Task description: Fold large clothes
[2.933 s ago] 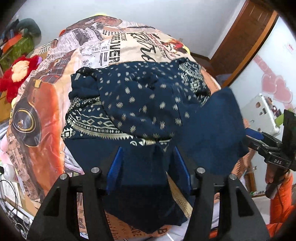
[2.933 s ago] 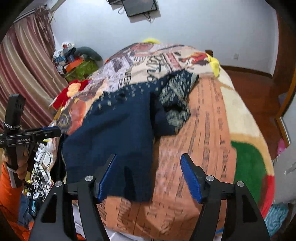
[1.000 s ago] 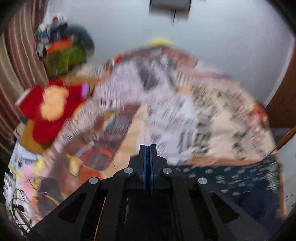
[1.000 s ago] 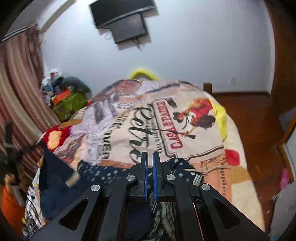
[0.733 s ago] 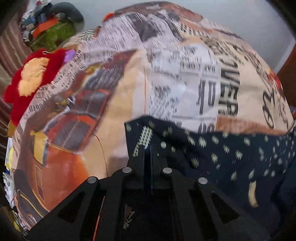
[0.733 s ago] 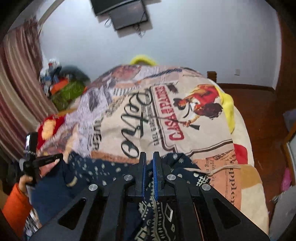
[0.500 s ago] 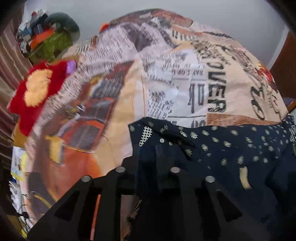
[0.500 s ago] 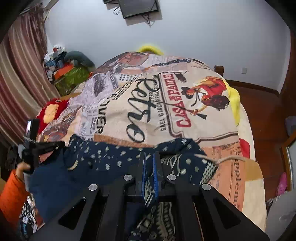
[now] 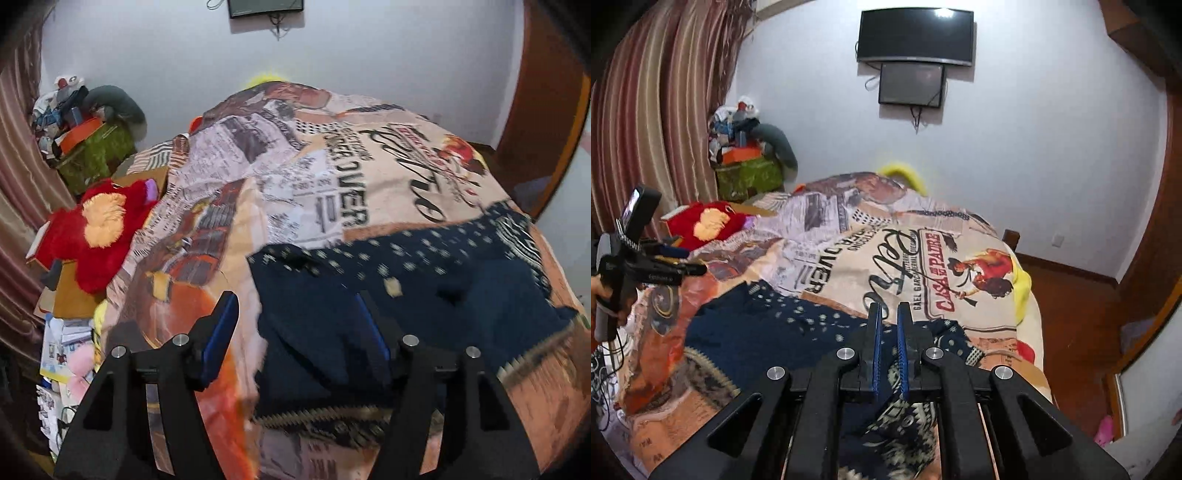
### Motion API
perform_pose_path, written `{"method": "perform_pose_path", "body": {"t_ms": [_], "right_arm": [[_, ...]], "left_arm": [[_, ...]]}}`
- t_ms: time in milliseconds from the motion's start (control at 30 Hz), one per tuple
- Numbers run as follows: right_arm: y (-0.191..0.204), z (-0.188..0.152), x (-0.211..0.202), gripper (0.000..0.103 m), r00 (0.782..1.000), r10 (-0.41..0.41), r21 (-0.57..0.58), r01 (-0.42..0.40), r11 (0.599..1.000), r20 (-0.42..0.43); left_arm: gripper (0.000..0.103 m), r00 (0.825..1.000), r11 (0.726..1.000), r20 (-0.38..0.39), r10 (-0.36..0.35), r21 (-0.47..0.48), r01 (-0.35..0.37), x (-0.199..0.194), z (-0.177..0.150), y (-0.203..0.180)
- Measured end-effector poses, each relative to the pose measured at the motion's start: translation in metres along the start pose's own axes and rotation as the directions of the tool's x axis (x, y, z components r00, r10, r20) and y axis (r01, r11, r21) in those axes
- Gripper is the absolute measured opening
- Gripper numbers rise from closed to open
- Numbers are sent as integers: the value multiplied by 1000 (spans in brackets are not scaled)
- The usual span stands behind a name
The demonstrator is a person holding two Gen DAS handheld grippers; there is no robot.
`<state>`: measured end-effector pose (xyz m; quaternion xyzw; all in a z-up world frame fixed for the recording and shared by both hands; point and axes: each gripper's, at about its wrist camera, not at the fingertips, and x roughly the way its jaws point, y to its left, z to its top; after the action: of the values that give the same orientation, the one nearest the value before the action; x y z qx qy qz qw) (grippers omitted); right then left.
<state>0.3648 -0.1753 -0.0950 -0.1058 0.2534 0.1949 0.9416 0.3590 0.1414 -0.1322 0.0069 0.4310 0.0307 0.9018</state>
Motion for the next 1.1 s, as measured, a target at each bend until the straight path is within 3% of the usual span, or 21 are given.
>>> {"method": "perform_pose_path", "body": {"t_ms": [167,233,267,300,333,400,567,733,800,933,1000,1100], "right_arm": [[1,-15,-11,5,1000,-17,51,17,999,-11],[-2,-20,-12,18,1000,0,93,2,996,-17],[-5,-22,-12,50,999,18,119,-14,993,-26],[-8,-25,-10,90,998,55,155,-49,987,-32],[-11,-28,-9,98,994,105,188,-99,977,-23],[-13,-32,0,99,983,175,211,-162,964,-45],[-15,-40,47,99,956,211,204,-169,964,-203],[-22,-62,106,96,887,255,247,-167,954,-385],[-23,-71,122,85,864,259,251,-161,954,-431],[-27,-77,143,76,832,316,308,-186,933,-455],[-30,-78,149,58,816,368,349,-220,911,-445],[-29,-83,158,40,798,405,393,-232,890,-446]], "left_arm": [[64,999,999,-2,-41,-18,41,-10,-19,-11],[64,998,998,-11,-59,-30,59,-10,-26,-13],[64,998,998,-13,-62,-32,61,-10,-29,-13],[64,998,998,-15,-60,-35,60,-9,-32,-12],[64,998,998,-17,-58,-40,57,-8,-34,-11],[64,998,996,-28,-61,-61,59,-5,-39,-6],[64,995,990,-69,-65,-132,56,14,-46,15],[64,993,979,-102,-58,-200,37,37,-50,38],[64,991,974,-118,-58,-225,31,48,-52,46],[64,987,968,-148,-64,-251,25,67,-57,54],[64,985,966,-157,-65,-257,23,73,-58,55],[64,984,964,-162,-70,-265,25,80,-58,57]]}}
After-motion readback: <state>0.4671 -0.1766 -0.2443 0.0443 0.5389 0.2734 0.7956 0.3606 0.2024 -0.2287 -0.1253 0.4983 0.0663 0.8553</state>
